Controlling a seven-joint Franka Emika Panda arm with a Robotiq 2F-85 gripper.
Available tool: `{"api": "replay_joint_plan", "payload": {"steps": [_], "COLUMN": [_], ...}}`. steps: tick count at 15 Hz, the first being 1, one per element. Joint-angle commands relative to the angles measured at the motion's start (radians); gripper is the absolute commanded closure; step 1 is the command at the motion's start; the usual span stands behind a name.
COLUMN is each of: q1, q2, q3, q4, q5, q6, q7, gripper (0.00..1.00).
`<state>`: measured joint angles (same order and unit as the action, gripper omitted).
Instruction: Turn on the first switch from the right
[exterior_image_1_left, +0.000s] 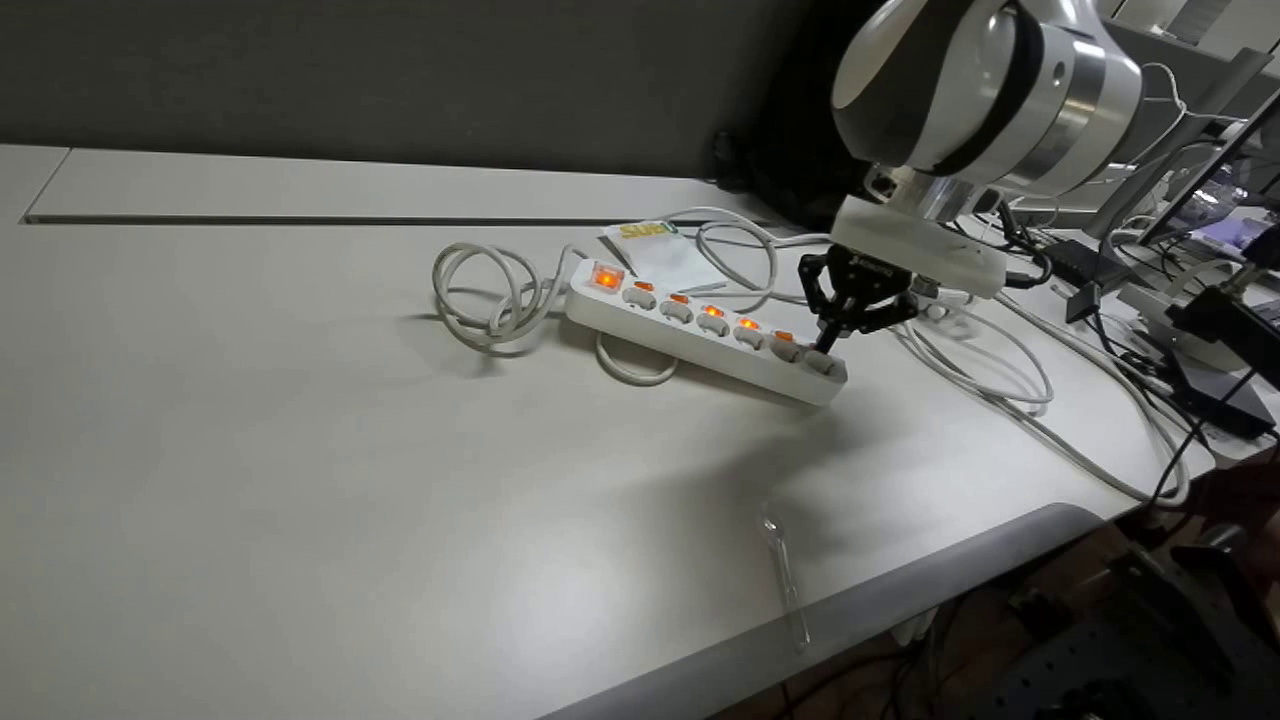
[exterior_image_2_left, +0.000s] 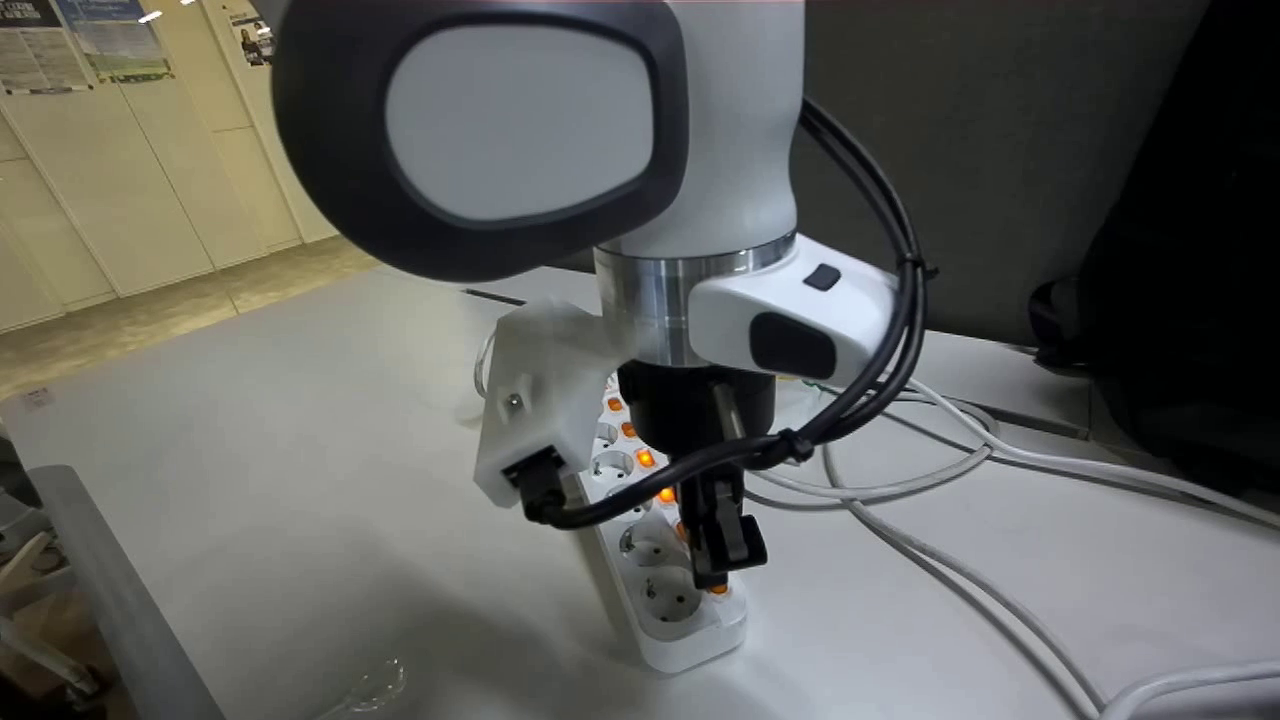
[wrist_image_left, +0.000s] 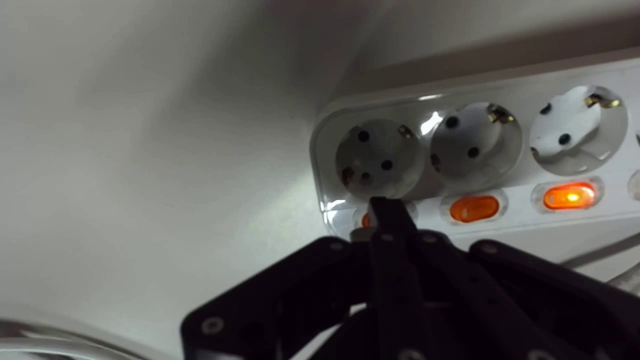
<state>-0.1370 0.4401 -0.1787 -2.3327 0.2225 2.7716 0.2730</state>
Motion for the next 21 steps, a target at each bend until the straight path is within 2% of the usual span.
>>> {"api": "replay_joint_plan", "payload": {"steps": [1,11,21], "q1": [-0.020,-0.093,-0.088], "q2": [0.005,0.027,0.046], "q3": [0.008,0.055,0.040], "q4": [0.019,0.058,0.090], "q5": [0.020,0.129,0.111], "q6": [-0.021,-0.064,-0.092], "q7": [0.001,-0.043,-0.045], "gripper": [1.00,1.00,1.00]}}
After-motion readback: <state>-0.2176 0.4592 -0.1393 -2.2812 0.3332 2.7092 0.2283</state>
